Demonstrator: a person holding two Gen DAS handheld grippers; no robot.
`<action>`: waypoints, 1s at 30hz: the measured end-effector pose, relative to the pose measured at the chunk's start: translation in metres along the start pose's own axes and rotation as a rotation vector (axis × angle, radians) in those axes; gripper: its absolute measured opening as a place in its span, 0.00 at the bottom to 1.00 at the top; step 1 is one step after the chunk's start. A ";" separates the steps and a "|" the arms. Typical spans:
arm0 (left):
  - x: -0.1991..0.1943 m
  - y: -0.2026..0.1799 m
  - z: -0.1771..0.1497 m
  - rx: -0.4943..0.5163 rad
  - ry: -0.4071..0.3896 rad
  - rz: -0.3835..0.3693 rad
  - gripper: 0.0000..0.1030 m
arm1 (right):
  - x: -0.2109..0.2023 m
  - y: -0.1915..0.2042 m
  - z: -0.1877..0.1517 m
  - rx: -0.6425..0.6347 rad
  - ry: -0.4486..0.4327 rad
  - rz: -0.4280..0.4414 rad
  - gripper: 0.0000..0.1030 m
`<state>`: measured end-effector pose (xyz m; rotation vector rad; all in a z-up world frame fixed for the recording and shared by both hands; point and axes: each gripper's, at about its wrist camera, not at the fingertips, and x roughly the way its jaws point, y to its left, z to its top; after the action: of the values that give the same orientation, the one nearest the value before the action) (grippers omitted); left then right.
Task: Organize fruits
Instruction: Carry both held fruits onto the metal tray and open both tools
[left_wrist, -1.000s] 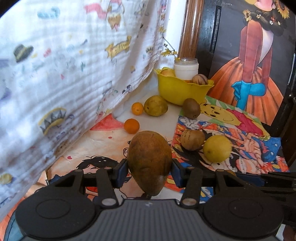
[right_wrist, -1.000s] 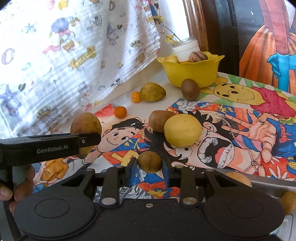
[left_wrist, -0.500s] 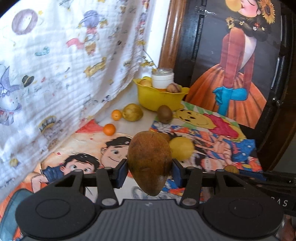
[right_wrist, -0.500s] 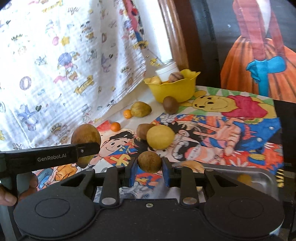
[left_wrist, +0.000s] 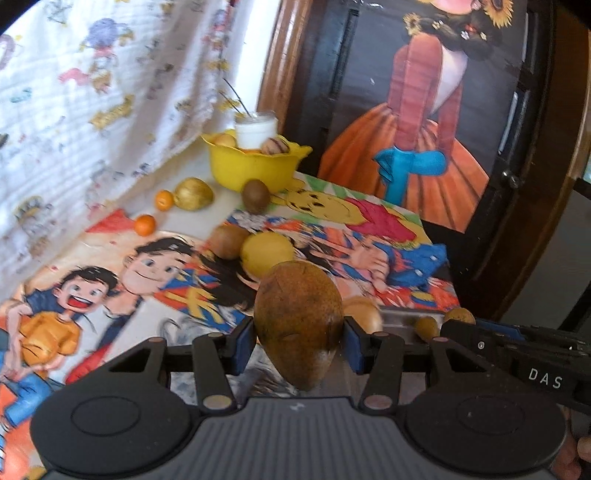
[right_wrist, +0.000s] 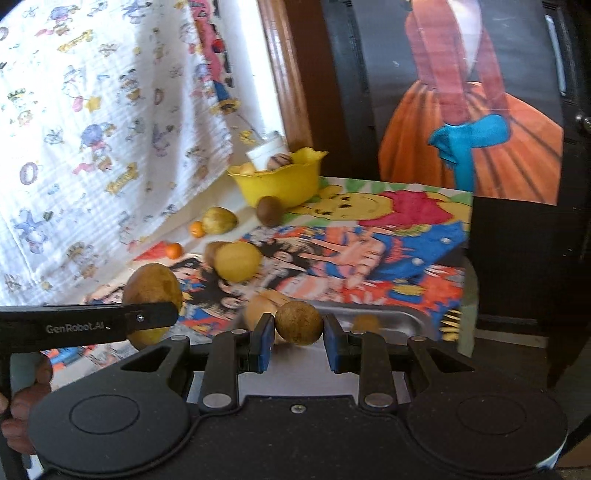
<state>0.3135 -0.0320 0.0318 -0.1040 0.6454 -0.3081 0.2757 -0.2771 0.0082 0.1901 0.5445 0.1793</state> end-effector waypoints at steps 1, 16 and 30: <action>0.001 -0.004 -0.002 0.004 0.007 -0.005 0.52 | 0.000 -0.005 -0.003 0.000 0.003 -0.009 0.30; 0.038 -0.040 -0.025 0.056 0.102 -0.068 0.52 | 0.023 -0.047 -0.028 -0.040 0.067 -0.040 0.30; 0.058 -0.041 -0.027 0.066 0.126 -0.063 0.52 | 0.047 -0.046 -0.029 -0.118 0.066 -0.026 0.30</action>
<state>0.3306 -0.0892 -0.0156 -0.0422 0.7572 -0.3984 0.3059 -0.3073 -0.0498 0.0624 0.6003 0.1927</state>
